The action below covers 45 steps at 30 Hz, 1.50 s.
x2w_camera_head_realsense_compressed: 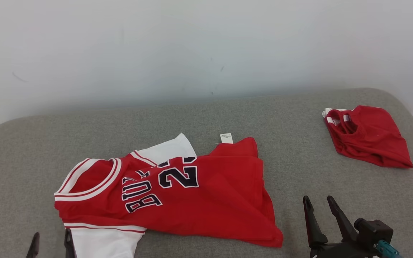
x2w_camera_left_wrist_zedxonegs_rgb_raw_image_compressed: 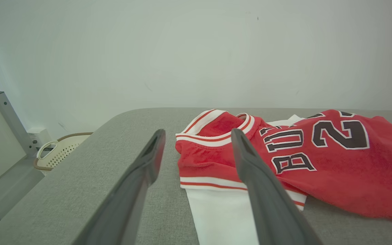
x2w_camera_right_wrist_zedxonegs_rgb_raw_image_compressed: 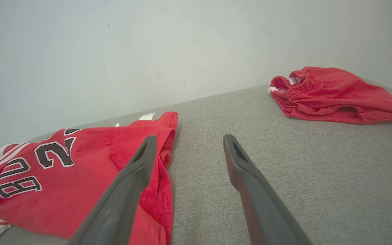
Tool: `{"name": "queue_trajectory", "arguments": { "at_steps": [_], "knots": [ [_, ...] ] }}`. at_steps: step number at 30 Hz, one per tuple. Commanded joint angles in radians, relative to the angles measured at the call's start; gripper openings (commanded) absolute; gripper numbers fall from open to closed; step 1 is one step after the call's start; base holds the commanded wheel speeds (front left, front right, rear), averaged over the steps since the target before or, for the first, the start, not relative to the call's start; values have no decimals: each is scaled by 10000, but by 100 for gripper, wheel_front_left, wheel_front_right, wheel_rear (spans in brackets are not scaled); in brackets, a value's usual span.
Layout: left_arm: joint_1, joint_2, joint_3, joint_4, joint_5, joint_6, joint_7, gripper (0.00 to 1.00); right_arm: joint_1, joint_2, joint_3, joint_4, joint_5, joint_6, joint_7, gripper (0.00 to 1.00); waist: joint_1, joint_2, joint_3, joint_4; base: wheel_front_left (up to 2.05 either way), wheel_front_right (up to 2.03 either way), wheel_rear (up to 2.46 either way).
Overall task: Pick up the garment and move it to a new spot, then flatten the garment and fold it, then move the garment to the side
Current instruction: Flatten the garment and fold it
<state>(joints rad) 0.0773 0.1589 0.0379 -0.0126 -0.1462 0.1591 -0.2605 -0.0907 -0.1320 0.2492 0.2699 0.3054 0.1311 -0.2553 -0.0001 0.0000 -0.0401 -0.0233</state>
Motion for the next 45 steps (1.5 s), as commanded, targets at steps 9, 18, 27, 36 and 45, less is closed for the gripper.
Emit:
{"name": "queue_trajectory", "arguments": {
  "at_steps": [9,18,27,36,45],
  "knots": [
    [95,110,-104,442,339,22,-33,100,155,-44,44,-52,-88,-6,79,100,1,0,-106,52,0,0,0],
    [100,93,-102,594,377,144,-34,100,151,-94,77,-76,-60,-6,133,100,1,0,-157,50,0,0,0],
    [140,51,-52,613,315,222,-34,100,184,-81,67,-97,-67,-6,170,100,1,0,-170,25,0,0,0],
    [123,25,-18,632,281,264,-34,100,177,-129,68,-100,-56,-6,199,100,1,0,-166,41,0,0,0],
    [189,7,2,621,261,261,-34,100,220,-75,57,-157,-131,-6,248,100,1,0,-125,8,0,0,0]
  ]
}}
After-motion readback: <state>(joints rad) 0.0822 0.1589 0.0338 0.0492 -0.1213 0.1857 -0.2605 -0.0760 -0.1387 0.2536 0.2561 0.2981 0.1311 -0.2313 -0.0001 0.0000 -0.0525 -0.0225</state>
